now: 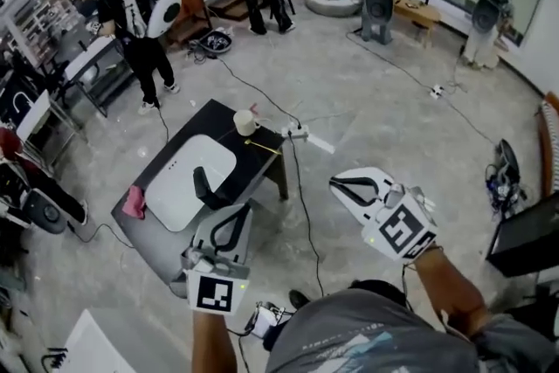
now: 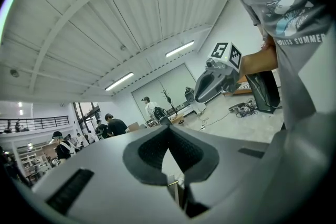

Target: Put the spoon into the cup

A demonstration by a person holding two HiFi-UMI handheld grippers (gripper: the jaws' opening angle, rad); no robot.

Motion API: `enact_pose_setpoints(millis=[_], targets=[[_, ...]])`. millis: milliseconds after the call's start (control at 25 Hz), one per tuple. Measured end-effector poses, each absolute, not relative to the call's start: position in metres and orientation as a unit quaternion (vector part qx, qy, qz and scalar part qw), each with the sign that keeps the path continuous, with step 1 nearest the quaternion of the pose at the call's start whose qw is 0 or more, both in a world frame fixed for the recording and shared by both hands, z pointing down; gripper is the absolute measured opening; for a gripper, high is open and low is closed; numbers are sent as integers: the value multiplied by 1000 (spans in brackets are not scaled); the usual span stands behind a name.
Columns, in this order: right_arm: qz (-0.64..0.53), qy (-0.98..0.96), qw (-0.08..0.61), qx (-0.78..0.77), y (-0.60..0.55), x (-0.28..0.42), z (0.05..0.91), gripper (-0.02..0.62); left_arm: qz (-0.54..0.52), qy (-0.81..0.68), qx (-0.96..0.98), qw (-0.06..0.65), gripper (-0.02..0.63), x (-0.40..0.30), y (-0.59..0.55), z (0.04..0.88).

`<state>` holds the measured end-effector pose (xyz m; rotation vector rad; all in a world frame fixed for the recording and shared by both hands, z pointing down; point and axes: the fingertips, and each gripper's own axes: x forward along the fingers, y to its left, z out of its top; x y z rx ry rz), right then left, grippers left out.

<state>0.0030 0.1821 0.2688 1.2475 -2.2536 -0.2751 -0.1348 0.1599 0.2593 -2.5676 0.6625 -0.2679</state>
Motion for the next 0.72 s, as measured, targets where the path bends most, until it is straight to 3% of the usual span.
enact_pose_setpoints(millis=[320,720], targets=[[-90,-838,296,450,148,-10,281,32,-108,236,-938,230,2,-141,123,269],[-74,-867,279,407,90,30,301,32,-148,266,-927,217,2,-95,78,281]])
